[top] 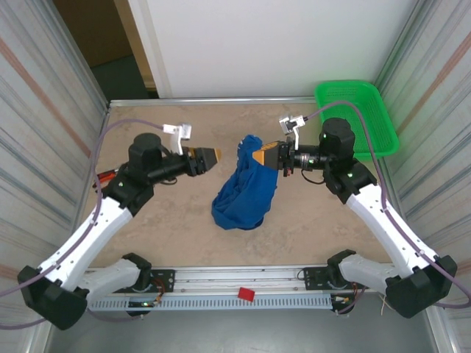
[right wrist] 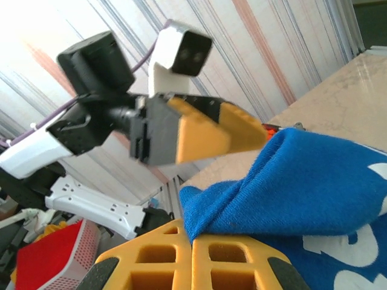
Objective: Fold the inside-out t-shirt
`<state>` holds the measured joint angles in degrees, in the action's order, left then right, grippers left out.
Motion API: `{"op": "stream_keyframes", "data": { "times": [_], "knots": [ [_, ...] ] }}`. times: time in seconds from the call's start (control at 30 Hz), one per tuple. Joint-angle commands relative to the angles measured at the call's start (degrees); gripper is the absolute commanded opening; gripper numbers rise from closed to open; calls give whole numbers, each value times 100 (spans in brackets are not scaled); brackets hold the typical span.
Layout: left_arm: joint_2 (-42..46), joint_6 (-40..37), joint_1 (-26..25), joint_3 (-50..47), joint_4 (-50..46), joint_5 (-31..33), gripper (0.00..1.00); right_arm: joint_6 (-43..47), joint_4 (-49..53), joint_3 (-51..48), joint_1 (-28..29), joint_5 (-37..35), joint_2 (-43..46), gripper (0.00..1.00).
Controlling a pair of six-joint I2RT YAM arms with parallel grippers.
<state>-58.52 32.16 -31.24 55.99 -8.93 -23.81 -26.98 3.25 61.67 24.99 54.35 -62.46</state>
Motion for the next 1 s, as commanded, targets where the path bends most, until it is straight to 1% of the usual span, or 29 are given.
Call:
{"op": "stream_keyframes", "data": {
  "times": [0.0,0.07,0.13,0.23,0.37,0.57,0.73,0.97],
  "knots": [
    [-266,-625,-516,-262,-93,1047,64,-11,26,83,-65,319,-28,0],
    [-518,-686,-830,-201,100,1197,64,3,68,71,-65,331,-31,0],
    [-722,-761,-1069,-188,427,1122,64,30,138,65,-74,245,-13,0],
    [-771,-884,-1323,-336,968,983,65,89,227,30,-104,157,14,0],
    [-474,-876,-1339,-740,1543,599,67,128,257,-49,-142,80,14,0],
    [-134,-797,-1333,-1059,2064,274,71,119,231,-102,-161,30,-17,0],
    [-394,-775,-1332,-827,2195,-144,71,85,193,-102,-157,7,-40,0],
    [-726,-620,-1340,-719,2502,-626,68,37,114,-111,-161,-88,-60,0]
  ]
}}
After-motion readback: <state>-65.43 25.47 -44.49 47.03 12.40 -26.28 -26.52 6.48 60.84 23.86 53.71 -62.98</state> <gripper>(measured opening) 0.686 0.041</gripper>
